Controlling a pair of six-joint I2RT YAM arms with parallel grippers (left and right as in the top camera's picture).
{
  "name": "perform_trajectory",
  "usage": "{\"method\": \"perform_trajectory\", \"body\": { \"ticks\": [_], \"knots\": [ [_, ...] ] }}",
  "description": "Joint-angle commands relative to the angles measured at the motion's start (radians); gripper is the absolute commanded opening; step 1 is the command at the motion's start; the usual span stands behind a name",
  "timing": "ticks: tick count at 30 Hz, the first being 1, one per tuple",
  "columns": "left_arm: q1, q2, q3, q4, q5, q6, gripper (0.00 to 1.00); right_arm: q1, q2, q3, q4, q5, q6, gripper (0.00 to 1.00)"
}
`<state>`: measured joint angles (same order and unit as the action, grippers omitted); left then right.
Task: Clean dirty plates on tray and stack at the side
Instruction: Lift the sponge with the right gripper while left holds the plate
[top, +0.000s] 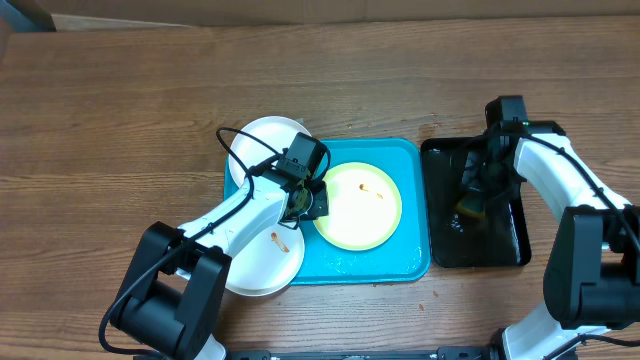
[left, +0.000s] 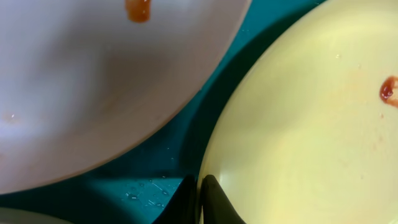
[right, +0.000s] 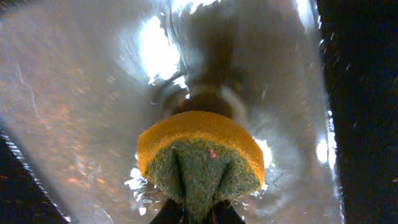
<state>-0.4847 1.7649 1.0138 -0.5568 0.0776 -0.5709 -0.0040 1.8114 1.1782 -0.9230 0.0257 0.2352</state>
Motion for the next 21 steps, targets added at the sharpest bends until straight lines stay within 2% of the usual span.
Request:
{"method": "perform_trajectory", "body": {
  "ticks": [1,2,7,8,11,12,18,21],
  "knots": [
    [0.001,0.013,-0.012,0.005,-0.003,0.021,0.22,0.004,-0.004,0.021,-0.01,-0.005,0.015,0.04],
    [0.001,0.013,-0.012,0.004,-0.003,0.021,0.29,0.004,-0.004,0.021,-0.014,-0.005,0.025,0.04],
    [0.001,0.013,-0.012,-0.012,0.053,0.021,0.31,0.004,-0.004,0.021,-0.029,-0.005,0.028,0.04],
    [0.001,0.013,-0.012,-0.015,0.071,0.021,0.29,0.004,-0.004,0.021,-0.031,-0.005,0.027,0.04],
    [0.001,0.013,-0.012,-0.011,0.076,0.026,0.05,0.004,-0.004,0.021,-0.03,-0.005,0.028,0.04],
    [0.001,0.013,-0.012,-0.005,0.071,0.04,0.04,0.004,-0.004,0.021,-0.029,-0.005,0.028,0.04],
    [0.001,0.013,-0.008,0.05,0.068,0.197,0.04,0.004,-0.004,0.021,-0.029,-0.005,0.027,0.04],
    [0.001,0.013,-0.003,0.056,0.056,0.212,0.14,0.004,-0.004,0.021,-0.029,-0.005,0.027,0.04]
  ]
}}
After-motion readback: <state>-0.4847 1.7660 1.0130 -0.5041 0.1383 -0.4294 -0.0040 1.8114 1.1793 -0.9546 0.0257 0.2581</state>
